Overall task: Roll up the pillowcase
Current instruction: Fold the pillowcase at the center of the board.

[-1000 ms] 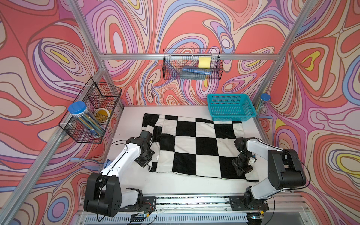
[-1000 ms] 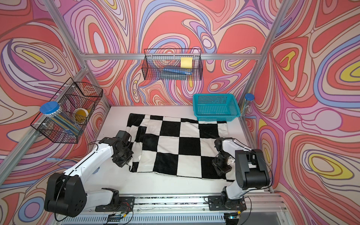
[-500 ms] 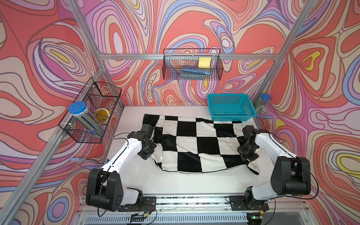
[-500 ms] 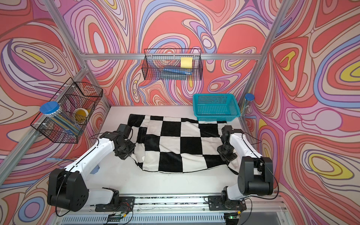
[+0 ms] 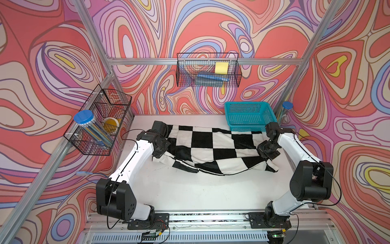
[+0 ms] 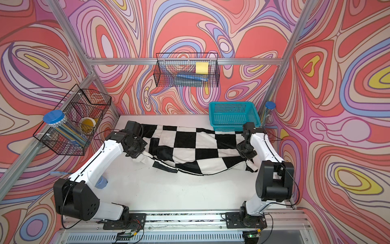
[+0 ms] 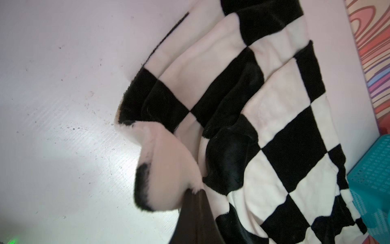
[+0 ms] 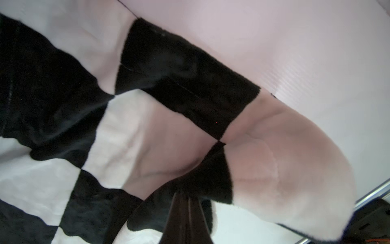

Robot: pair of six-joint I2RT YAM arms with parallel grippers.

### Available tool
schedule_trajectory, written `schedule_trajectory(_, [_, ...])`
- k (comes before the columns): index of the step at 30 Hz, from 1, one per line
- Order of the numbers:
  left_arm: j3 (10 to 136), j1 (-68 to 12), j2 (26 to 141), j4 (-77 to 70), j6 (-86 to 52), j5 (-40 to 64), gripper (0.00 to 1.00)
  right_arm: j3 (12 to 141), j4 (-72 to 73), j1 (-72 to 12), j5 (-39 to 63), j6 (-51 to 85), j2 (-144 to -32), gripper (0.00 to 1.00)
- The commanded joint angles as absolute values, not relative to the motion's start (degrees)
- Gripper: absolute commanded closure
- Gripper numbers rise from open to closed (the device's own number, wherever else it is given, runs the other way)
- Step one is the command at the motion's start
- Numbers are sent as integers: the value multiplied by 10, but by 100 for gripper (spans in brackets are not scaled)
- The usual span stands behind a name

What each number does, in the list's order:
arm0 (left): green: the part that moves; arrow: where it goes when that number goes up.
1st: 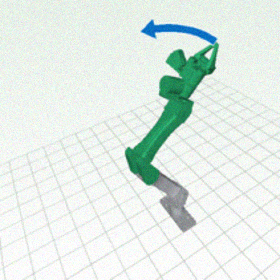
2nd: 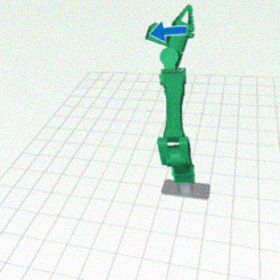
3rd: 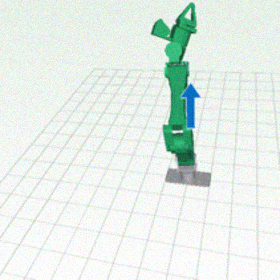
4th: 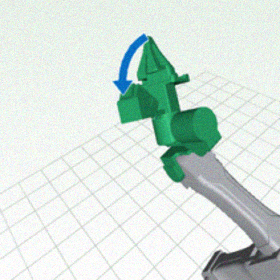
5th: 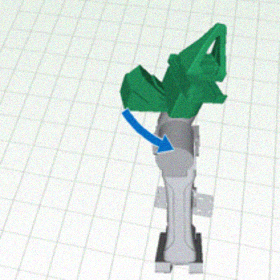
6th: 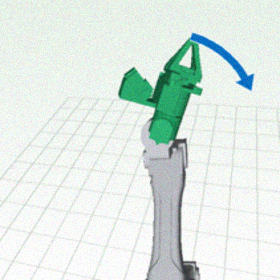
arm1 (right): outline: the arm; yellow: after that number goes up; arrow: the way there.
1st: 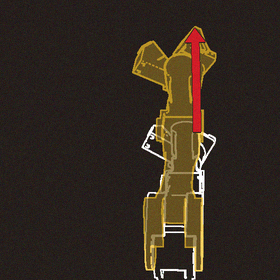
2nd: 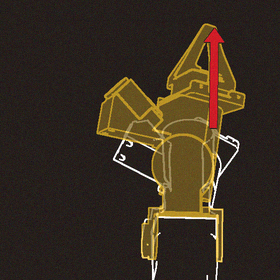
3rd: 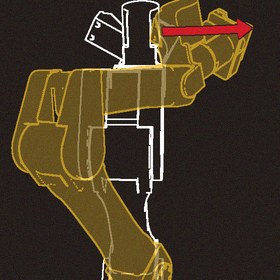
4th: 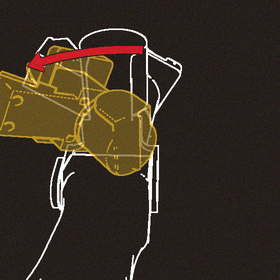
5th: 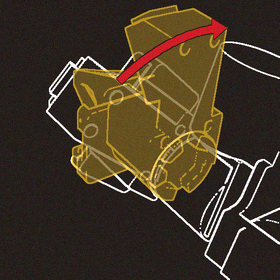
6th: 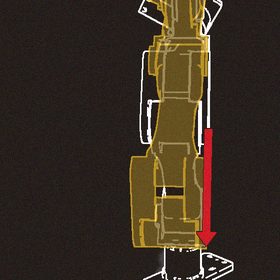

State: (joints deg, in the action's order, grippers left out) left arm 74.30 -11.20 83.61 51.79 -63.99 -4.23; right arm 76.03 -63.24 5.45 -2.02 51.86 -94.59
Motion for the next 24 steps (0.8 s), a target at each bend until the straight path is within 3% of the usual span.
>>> schedule_trajectory(1, [784, -103, 866, 522, -618, -77, 100, 817, -604, 59, -11, 484, -990, 100])
schedule_trajectory(15, [949, -67, 1043, 461, -554, -96, 100, 1007, -561, 60, 16, 446, -1167, 100])
schedule_trajectory(24, [1007, -44, 1110, 437, -539, -106, 100, 1066, -559, 60, 12, 450, -1212, 100])
